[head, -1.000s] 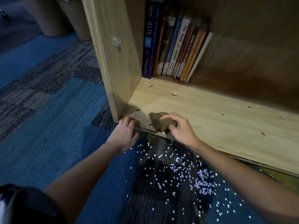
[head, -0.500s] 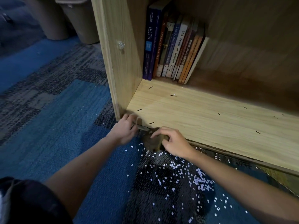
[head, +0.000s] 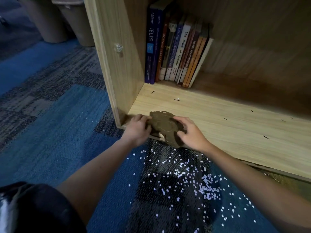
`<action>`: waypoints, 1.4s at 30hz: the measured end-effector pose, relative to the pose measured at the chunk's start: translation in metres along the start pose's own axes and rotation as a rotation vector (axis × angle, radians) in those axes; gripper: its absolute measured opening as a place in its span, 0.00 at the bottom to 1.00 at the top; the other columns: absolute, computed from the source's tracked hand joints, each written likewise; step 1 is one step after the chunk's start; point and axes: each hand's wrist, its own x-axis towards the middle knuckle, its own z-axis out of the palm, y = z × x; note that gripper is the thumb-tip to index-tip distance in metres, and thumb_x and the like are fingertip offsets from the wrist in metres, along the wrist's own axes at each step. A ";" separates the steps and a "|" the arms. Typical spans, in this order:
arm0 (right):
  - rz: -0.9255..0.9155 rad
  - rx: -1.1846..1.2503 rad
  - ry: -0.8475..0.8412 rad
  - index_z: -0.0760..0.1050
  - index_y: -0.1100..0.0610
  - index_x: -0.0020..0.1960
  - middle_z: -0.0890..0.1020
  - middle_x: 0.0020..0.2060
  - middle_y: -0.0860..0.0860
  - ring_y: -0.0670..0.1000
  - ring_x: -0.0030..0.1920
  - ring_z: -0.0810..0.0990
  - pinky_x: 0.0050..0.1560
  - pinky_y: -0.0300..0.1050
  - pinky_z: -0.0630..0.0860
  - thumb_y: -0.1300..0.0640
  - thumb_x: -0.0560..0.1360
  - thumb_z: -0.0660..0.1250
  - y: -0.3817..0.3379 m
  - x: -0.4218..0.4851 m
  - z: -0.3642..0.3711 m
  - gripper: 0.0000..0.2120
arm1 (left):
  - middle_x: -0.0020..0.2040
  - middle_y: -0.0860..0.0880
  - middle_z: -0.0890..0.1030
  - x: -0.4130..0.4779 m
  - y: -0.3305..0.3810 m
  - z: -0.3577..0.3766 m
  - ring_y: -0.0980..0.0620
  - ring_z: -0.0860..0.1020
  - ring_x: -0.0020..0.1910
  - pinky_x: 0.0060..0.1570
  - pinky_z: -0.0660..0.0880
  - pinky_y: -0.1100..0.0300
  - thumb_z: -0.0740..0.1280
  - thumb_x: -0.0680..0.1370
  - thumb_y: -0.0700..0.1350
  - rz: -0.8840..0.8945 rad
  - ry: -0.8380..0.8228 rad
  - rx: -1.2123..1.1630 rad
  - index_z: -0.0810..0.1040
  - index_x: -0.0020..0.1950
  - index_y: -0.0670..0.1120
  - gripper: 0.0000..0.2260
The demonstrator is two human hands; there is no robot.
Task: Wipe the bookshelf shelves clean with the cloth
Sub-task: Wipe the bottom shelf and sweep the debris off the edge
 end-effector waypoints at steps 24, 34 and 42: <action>-0.016 -0.314 0.167 0.67 0.55 0.68 0.66 0.70 0.51 0.51 0.70 0.63 0.73 0.52 0.55 0.61 0.78 0.58 0.061 -0.043 -0.016 0.19 | 0.56 0.47 0.73 -0.027 0.048 0.015 0.52 0.72 0.53 0.59 0.73 0.55 0.66 0.74 0.42 0.365 -0.343 0.030 0.73 0.65 0.50 0.18; -0.029 -0.420 0.124 0.63 0.54 0.70 0.63 0.72 0.52 0.50 0.72 0.59 0.74 0.49 0.52 0.60 0.78 0.56 0.062 -0.046 -0.015 0.21 | 0.61 0.46 0.69 -0.042 0.045 0.019 0.47 0.70 0.60 0.60 0.67 0.60 0.63 0.76 0.41 0.354 -0.470 0.208 0.68 0.67 0.50 0.20; -0.045 -0.423 0.145 0.64 0.56 0.70 0.64 0.71 0.54 0.51 0.71 0.61 0.73 0.50 0.52 0.61 0.78 0.57 0.059 -0.046 -0.015 0.20 | 0.61 0.46 0.70 -0.037 0.029 0.013 0.48 0.69 0.61 0.65 0.66 0.53 0.64 0.76 0.42 0.353 -0.347 0.200 0.68 0.67 0.49 0.19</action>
